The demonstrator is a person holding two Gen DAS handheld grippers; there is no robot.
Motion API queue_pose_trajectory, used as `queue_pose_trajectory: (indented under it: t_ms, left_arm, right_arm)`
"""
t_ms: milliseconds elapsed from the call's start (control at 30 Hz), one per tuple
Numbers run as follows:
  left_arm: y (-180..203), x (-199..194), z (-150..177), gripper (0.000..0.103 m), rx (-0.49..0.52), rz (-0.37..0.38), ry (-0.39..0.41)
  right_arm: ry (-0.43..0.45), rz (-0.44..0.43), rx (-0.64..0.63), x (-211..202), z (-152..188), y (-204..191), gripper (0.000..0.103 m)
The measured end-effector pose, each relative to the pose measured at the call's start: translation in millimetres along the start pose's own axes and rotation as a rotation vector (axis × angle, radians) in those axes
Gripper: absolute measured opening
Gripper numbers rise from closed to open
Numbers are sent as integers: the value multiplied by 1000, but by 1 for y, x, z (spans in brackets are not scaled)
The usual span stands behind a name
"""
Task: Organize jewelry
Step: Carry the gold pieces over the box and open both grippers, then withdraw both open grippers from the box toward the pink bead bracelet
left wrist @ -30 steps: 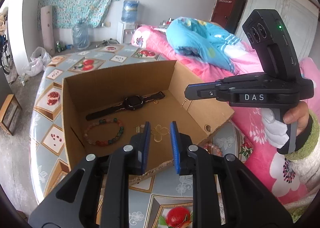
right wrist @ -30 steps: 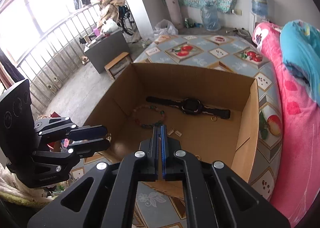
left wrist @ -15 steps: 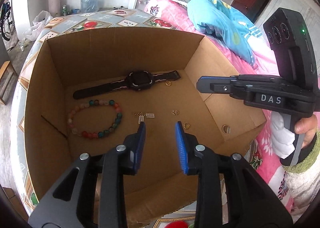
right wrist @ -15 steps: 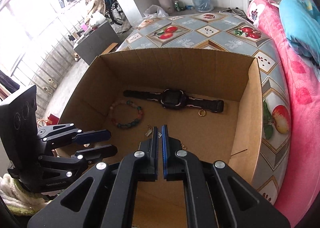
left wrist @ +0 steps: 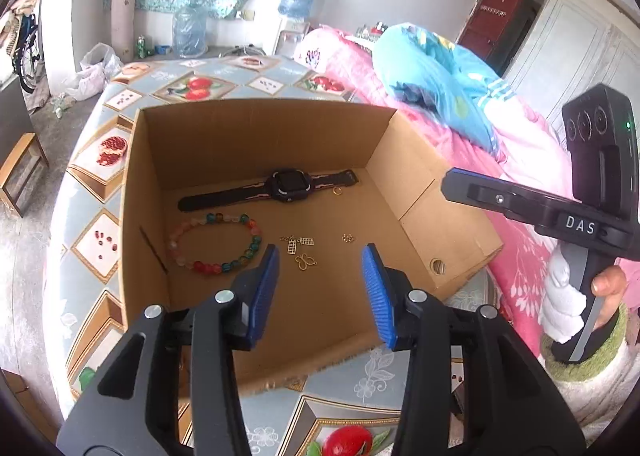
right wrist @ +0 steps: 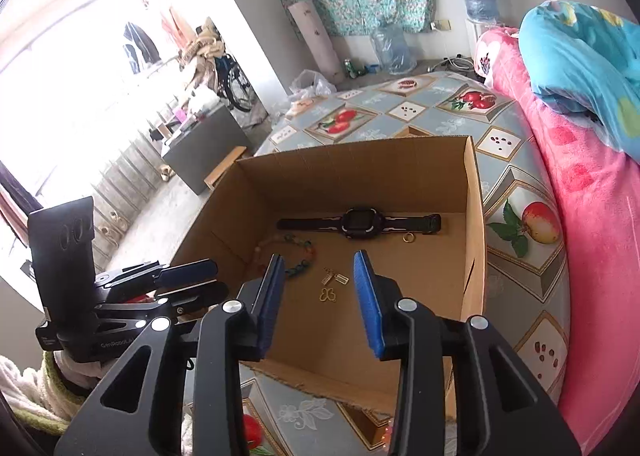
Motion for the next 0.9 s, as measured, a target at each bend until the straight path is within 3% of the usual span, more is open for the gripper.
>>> queue_pose_trajectory:
  t_ms: [233, 633, 800, 900]
  left_arm:
    - [1, -40, 14, 46, 14, -13, 93]
    - [3, -76, 50, 47, 65, -43, 177]
    - [1, -79, 75, 48, 107, -50, 146]
    - [-3, -76, 88, 48, 132, -66, 100]
  right_arm:
    - [93, -43, -17, -29, 21, -21, 39]
    - [152, -73, -48, -38, 72, -51, 47]
    - [121, -71, -47, -32, 106, -56, 47]
    - [49, 18, -71, -21, 124, -55, 47]
Point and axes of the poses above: each gripper's, at about its wrist camera, not at the fingertips, and x roughly the way its jaws point, y to its right, z to its underside, the point moved 2 cm from there along x, roughly the way its jaws point, and after that the axes turned 10 degrees about -z, right-handed, at the moved point
